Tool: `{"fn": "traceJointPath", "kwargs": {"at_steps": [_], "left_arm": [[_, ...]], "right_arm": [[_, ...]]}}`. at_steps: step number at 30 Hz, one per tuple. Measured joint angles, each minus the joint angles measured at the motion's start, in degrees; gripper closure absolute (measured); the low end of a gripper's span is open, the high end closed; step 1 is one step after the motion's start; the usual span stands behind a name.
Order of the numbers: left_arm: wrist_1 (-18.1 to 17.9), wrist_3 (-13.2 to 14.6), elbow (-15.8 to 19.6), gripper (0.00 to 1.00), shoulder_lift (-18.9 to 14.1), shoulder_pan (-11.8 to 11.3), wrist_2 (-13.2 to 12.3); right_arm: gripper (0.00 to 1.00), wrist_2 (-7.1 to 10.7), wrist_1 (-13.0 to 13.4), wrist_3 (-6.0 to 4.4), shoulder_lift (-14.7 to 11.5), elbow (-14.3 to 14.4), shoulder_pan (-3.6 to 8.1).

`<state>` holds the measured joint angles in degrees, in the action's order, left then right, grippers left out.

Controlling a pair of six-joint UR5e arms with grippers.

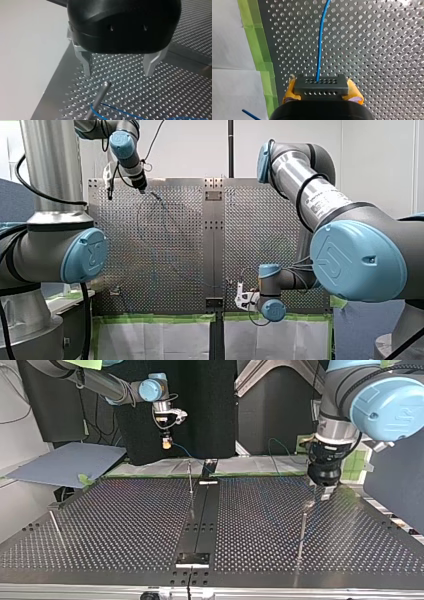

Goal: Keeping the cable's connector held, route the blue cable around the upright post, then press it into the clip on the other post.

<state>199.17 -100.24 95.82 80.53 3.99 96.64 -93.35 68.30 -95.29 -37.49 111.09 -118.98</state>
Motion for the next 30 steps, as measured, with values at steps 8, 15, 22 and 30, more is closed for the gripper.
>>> {"fn": "traceJointPath", "kwargs": {"at_steps": [8,15,22,30], "left_arm": [[0.3,4.4,0.0,0.00,-0.1,0.7,3.7],[0.2,5.5,0.0,0.00,-0.2,1.0,6.5],[0.2,5.5,0.0,0.00,-0.2,1.1,7.1],[0.2,5.5,0.0,0.00,-0.2,1.1,7.2]], "right_arm": [[1.00,0.09,0.0,0.00,0.0,0.0,-0.05],[1.00,0.17,-0.2,0.06,0.0,0.0,-0.07],[1.00,0.15,-0.2,0.09,0.0,0.0,-0.07],[1.00,0.16,-0.2,0.09,0.0,0.0,-0.07]]}}
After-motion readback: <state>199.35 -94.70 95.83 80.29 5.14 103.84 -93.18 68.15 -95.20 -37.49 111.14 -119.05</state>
